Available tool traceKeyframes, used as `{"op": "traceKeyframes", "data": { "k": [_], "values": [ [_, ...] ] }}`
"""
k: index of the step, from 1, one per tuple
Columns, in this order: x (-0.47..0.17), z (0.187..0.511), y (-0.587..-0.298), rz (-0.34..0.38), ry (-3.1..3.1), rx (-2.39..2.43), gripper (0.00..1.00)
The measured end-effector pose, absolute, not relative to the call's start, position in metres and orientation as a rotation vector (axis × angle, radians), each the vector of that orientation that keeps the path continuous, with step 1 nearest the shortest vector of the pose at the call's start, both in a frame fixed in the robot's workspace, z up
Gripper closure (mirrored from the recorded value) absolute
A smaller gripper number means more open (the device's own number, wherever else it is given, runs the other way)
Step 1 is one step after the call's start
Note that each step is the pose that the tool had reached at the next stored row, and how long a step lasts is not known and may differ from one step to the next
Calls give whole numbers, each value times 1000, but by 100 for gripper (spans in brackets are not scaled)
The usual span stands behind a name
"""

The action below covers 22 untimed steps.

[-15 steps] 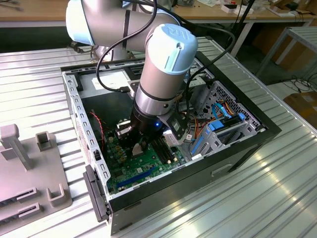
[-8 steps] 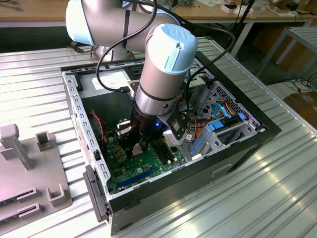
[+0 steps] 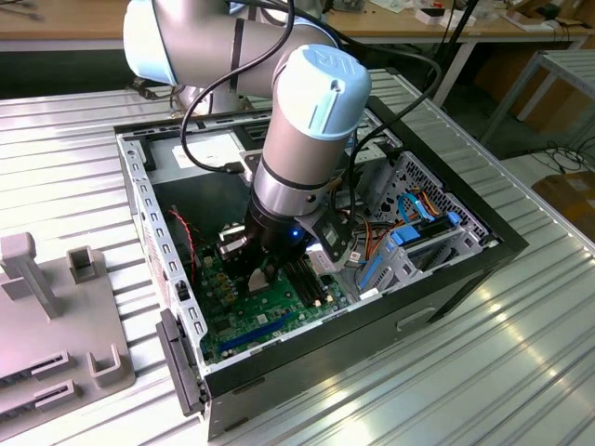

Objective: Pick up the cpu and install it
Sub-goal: 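Place the cpu into insertion slot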

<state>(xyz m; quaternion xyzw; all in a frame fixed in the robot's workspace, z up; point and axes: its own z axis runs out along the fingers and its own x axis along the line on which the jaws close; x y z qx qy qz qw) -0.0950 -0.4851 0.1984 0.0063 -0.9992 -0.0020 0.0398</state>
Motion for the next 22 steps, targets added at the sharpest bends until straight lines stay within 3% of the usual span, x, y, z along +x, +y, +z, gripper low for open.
{"op": "traceKeyframes", "data": {
  "k": [22],
  "values": [
    [-95,198,-485,-6,-3062,13,53]
  ]
}}
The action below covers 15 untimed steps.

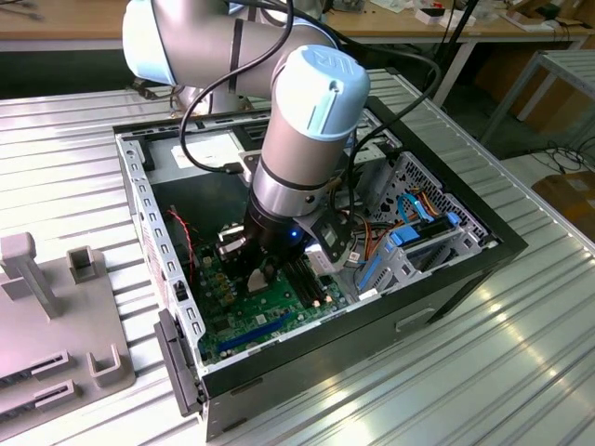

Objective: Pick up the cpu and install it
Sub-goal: 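Place the cpu into insertion slot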

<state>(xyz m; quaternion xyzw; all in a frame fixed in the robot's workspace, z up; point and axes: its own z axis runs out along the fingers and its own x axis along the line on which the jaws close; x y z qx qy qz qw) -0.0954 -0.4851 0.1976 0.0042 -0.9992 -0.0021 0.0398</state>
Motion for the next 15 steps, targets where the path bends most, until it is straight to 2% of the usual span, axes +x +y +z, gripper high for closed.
{"op": "traceKeyframes", "data": {
  "k": [15],
  "values": [
    [-97,194,-485,-6,-3062,13,53]
  ]
}}
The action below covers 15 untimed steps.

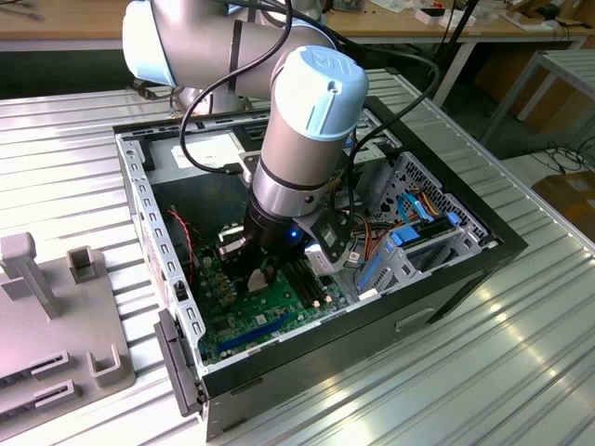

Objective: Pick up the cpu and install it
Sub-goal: 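Place the cpu into insertion slot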

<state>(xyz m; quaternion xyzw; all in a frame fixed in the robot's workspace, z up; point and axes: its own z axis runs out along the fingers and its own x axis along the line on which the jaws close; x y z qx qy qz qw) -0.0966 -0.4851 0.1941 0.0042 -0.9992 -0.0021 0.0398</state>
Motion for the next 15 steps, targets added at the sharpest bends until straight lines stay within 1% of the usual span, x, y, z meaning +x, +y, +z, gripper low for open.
{"op": "traceKeyframes", "data": {
  "k": [5,6,7,15],
  "values": [
    [-97,194,-485,-6,-3061,13,53],
    [-97,194,-485,-6,-3061,12,51],
    [-97,194,-485,-6,-3062,12,46],
    [-96,193,-485,-8,-3062,13,46]
  ]
}}
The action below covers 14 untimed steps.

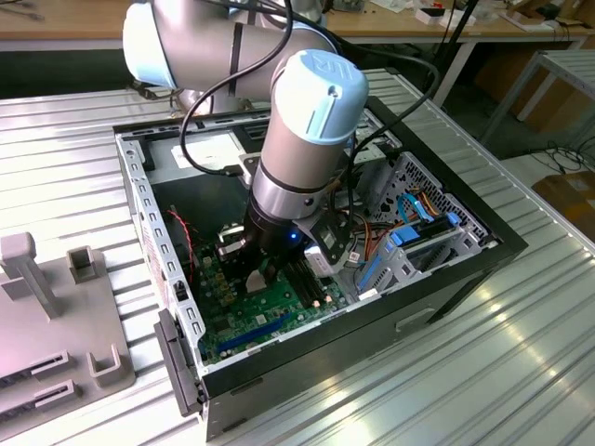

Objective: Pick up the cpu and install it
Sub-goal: 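Place the cpu into insertion slot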

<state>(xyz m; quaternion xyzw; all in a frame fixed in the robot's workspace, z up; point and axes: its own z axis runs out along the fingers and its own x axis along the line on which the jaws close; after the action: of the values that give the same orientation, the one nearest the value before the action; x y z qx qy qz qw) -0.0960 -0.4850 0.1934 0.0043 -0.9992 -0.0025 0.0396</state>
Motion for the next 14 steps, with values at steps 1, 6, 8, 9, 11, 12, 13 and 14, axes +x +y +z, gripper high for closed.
{"op": "traceKeyframes", "data": {
  "k": [1,6,8,9,11,12,13,14],
  "values": [
    [-96,194,-485,-7,-3062,13,46],
    [-96,195,-485,-7,-3062,13,46],
    [-96,200,-485,-7,-3062,13,46],
    [-96,201,-485,-7,-3062,13,46],
    [-96,202,-485,-7,-3062,13,46],
    [-96,202,-485,-7,-3062,13,46],
    [-96,202,-485,-7,-3062,13,46],
    [-96,202,-485,-7,-3062,13,46]
  ]
}}
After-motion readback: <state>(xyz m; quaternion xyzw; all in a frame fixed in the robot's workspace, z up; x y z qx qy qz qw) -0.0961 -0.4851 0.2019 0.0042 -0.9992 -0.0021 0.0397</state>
